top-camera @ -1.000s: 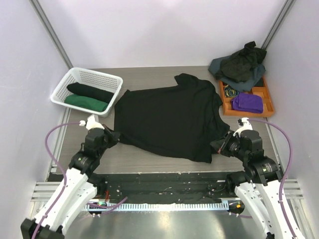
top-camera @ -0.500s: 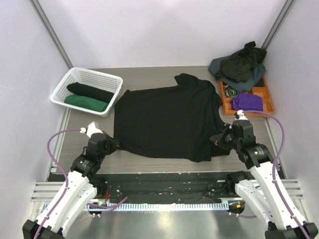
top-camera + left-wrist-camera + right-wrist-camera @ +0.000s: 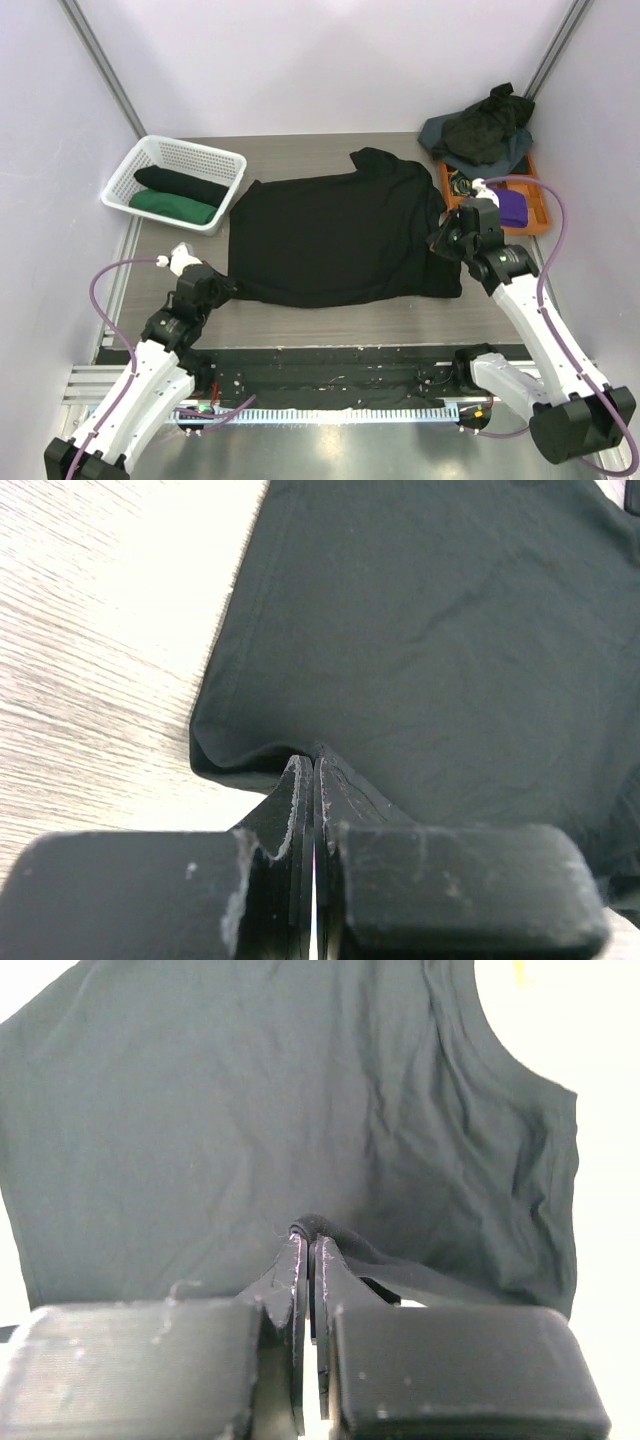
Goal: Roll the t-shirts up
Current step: Fold the T-shirt at the center of the board.
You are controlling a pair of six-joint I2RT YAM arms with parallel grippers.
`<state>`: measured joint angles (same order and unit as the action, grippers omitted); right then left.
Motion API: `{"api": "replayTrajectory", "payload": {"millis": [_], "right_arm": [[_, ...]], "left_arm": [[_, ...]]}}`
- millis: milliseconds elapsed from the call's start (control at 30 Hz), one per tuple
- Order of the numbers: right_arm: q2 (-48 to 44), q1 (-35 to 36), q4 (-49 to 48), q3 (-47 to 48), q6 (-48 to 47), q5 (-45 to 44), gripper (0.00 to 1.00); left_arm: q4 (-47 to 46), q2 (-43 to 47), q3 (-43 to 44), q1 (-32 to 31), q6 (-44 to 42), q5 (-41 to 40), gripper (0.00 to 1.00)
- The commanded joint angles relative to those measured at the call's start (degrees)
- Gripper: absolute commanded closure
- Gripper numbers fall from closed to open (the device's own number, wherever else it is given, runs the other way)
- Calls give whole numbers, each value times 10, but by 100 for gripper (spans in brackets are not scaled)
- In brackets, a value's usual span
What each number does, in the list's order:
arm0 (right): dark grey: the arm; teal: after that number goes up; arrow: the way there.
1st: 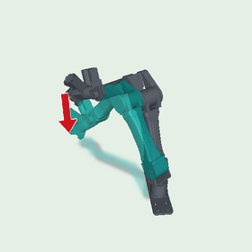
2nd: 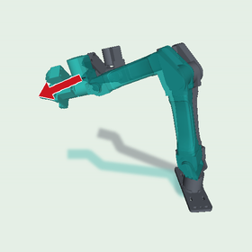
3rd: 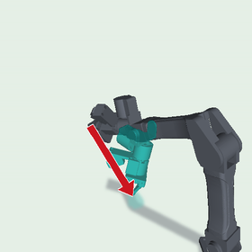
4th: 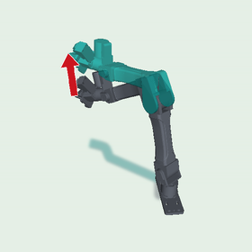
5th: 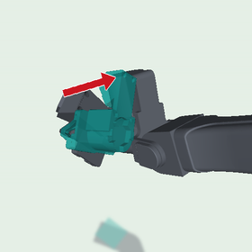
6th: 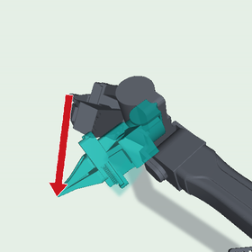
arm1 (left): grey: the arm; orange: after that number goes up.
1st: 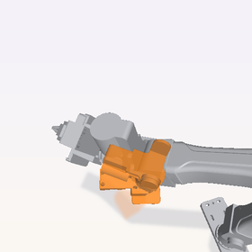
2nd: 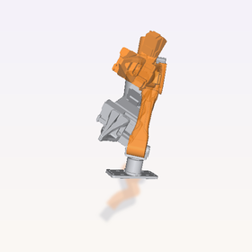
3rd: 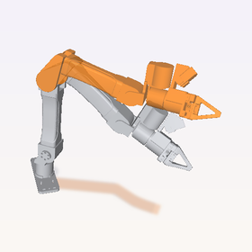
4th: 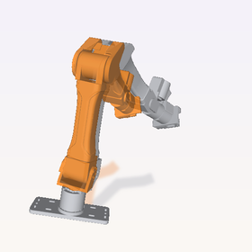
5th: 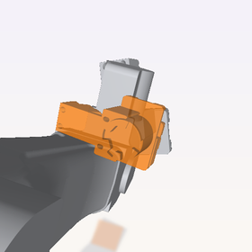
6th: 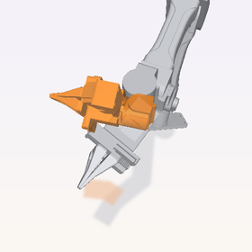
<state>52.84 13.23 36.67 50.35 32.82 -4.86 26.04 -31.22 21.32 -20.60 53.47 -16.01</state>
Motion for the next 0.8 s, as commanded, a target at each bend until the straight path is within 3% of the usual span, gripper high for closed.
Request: {"api": "replayTrajectory", "payload": {"millis": [0,767], "right_arm": [[51,-2,-52,46,-30,-25,99],[220,-2,-88,173,-75,-50,99]], "left_arm": [[-30,-19,34,2,4,-35,100],[-116,-142,80,28,-8,-61,100]]}}
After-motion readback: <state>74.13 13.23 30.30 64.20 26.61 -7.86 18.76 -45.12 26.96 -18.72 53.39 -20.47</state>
